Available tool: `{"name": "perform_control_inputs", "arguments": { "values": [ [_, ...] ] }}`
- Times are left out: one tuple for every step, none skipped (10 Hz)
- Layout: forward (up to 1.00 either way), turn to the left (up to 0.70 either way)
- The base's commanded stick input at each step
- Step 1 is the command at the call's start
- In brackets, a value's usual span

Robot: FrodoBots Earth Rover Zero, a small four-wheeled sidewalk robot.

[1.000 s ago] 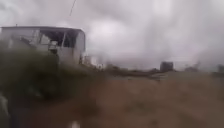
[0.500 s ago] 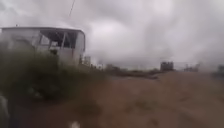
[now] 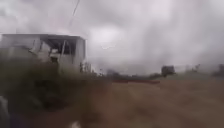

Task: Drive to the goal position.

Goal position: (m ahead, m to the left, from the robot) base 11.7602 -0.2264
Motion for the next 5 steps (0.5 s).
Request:
{"name": "perform_control_inputs", "arguments": {
  "values": [
    [0.70, 0.00],
    [0.70, 0.00],
    [0.70, 0.00],
    [0.70, 0.00],
    [0.70, 0.00]
  ]
}}
